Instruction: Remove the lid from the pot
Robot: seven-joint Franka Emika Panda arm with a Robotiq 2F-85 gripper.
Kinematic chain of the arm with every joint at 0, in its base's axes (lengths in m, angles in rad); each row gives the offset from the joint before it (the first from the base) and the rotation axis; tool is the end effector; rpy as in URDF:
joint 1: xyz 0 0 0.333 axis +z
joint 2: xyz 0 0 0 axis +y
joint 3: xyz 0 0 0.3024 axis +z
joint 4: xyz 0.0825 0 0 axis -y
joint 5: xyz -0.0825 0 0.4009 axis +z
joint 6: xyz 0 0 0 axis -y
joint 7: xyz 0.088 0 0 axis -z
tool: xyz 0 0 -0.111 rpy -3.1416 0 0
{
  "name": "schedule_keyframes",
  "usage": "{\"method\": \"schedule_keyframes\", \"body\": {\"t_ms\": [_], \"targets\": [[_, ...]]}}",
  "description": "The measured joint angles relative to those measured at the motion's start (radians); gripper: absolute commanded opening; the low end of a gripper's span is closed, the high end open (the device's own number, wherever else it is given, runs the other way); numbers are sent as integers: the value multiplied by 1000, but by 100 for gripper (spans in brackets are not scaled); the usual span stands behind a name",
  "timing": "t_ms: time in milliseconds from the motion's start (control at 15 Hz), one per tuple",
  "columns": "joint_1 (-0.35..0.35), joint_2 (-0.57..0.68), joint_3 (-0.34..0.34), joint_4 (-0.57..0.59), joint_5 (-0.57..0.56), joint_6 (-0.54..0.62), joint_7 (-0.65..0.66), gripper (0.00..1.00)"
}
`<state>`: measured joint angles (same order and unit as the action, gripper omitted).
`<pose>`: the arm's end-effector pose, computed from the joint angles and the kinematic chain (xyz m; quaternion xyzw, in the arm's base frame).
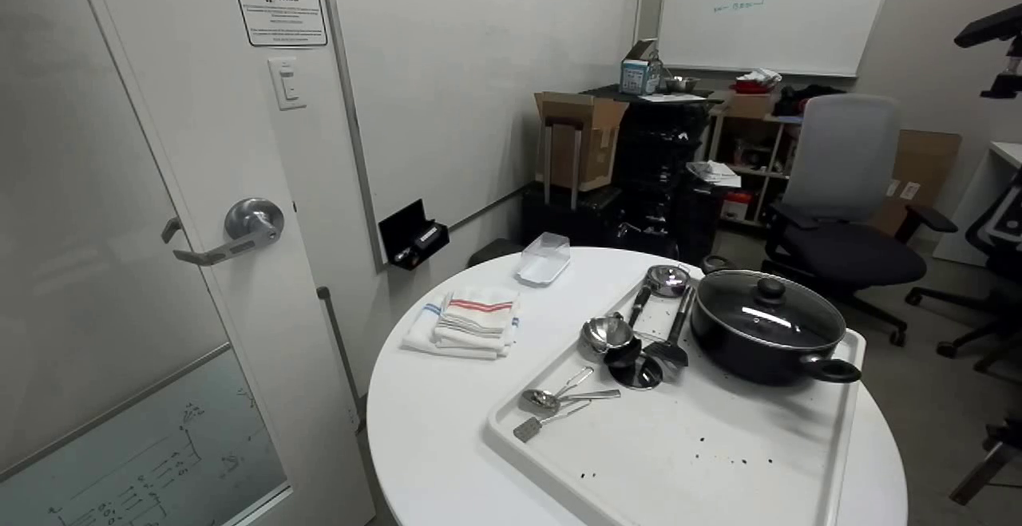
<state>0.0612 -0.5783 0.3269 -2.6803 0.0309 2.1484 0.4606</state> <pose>0.3605 0.1374 0.3821 0.9948 -0.0684 0.0399 0.0647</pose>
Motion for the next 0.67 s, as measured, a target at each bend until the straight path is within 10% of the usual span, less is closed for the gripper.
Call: {"method": "schedule_keyframes", "body": {"t_ms": [667], "targets": [[-38, 104, -97, 0, -36, 35, -44, 100]]}}
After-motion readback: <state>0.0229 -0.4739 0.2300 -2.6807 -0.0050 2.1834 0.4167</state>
